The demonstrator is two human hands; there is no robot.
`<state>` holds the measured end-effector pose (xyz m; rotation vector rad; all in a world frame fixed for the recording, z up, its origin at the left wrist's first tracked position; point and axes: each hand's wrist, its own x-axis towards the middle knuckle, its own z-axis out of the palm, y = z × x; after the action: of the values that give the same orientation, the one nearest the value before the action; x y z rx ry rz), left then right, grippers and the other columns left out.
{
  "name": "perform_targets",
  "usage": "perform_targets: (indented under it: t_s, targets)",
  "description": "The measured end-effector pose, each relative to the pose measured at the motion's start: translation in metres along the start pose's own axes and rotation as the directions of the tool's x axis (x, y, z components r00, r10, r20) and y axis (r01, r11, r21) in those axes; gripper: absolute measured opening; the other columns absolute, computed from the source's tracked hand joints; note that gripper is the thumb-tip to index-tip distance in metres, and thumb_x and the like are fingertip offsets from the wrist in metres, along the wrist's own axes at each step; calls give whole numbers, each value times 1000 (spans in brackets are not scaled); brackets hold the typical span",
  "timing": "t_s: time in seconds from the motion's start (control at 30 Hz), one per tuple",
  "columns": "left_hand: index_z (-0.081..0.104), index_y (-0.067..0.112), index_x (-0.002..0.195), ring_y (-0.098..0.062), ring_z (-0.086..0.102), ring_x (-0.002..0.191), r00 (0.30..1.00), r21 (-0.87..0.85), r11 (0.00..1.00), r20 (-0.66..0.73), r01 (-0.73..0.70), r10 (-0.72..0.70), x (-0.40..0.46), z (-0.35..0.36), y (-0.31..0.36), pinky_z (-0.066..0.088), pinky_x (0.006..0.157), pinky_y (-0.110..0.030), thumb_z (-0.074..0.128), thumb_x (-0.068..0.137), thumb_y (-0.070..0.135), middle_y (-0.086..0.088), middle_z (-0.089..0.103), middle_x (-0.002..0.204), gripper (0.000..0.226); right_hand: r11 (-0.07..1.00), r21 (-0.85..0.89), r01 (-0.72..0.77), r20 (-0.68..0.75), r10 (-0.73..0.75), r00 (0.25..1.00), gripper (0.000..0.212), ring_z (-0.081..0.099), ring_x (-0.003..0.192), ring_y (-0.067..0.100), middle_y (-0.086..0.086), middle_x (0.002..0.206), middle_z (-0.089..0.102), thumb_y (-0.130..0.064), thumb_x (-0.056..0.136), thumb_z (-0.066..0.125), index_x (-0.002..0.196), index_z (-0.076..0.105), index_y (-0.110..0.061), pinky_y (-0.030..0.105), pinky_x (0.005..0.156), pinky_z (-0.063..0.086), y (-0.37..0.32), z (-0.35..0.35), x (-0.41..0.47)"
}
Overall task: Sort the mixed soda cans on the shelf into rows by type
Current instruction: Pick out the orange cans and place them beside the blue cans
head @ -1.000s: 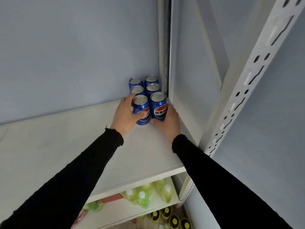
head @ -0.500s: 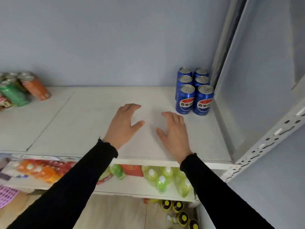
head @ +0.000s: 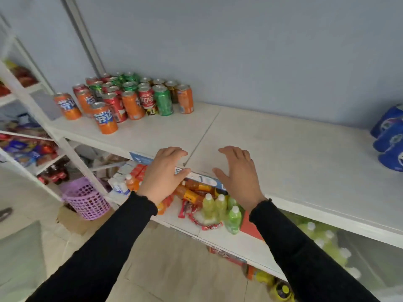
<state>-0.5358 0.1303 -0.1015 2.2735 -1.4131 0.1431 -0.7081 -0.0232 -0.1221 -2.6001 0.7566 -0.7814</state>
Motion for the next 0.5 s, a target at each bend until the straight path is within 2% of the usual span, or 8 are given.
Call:
perform_targets:
  t_s: [0.17,0.3,0.4,0.5]
  targets:
    - [62,21,125,-18,48,122,996,-15,997,-38,80,-81,-20,-43,-85,42,100,-32,69,92,34,5,57,128,37,997,76,20,12,-21,1000,48,46,123,23,0,134,54,-32,92,66,136,52,-21,37,99,43,-74,46,32]
    - [61,21,127,-17,49,121,990,-39,992,-67,121,-124,-24,-61,-135,41,100,-31,69,92,34,5,56,129,38,994,91,55,42,-59,997,50,45,126,21,-1,137,53,-31,92,67,138,50,-20,35,103,43,-116,81,61]
    - [58,22,130,-16,49,122,985,-73,986,-74,151,-157,-19,-68,-172,45,102,-36,69,92,35,7,55,130,41,989,134,68,67,-77,995,51,43,127,19,-2,139,51,-31,93,66,140,49,-20,34,105,42,-141,106,85]
    - [56,21,135,-16,46,126,975,-112,974,-81,196,-205,-8,-75,-210,41,105,-34,68,93,32,5,53,134,45,980,184,70,89,-88,992,51,42,128,17,-2,140,50,-30,94,66,141,48,-21,30,104,40,-161,134,112]
